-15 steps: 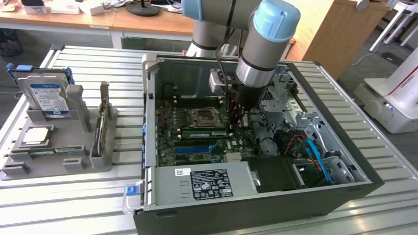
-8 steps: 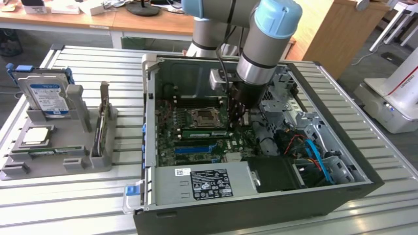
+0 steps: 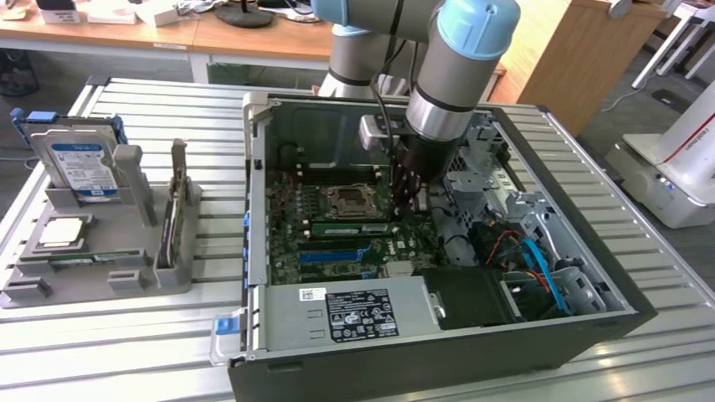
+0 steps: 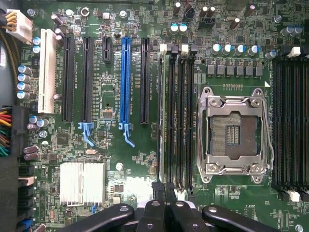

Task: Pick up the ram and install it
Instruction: 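Press down the ram until it locks into place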

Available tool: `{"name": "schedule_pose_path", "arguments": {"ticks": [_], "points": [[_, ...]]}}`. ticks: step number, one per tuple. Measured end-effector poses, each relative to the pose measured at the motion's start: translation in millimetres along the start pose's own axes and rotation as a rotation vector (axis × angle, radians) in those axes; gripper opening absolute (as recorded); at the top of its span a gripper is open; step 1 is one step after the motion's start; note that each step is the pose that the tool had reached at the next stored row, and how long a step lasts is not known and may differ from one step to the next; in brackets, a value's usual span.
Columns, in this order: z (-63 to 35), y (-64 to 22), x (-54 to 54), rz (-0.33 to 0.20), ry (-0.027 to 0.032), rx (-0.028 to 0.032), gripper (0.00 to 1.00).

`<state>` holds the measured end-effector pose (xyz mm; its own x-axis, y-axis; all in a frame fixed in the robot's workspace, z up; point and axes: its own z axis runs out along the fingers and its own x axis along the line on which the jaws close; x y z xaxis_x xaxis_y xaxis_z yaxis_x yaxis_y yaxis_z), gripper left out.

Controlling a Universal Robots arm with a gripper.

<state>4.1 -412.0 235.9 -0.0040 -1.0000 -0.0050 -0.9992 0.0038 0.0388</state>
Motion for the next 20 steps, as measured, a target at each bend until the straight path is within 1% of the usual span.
{"name": "schedule_pose_path", "arguments": {"ticks": [6,9,20], "points": [[-0.1,0.1,0.0,0.000,0.0002,-0.0001,0.11],[-0.1,2.0,0.1,0.000,0.0003,-0.0001,0.11],[0.6,17.0,0.1,0.000,0.0001,0.0008,0.11]]}}
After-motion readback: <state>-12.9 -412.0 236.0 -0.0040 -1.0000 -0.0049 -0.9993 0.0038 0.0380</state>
